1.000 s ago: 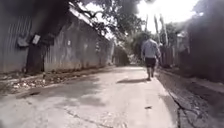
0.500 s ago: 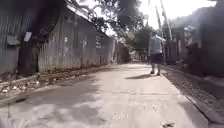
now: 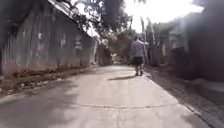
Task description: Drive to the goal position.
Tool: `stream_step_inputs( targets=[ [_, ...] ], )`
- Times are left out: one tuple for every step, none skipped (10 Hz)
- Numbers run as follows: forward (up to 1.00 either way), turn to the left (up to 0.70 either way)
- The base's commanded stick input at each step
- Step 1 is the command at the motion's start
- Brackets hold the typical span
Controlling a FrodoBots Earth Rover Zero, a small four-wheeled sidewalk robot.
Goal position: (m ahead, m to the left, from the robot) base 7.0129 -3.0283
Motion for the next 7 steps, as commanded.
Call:
stream_step_inputs(
  targets=[
    [1.0, 0.0],
    [1.0, 0.0],
    [1.0, 0.0],
    [1.0, 0.0],
    [1.0, 0.0],
    [1.0, 0.0],
    [1.0, 0.0]
  ],
)
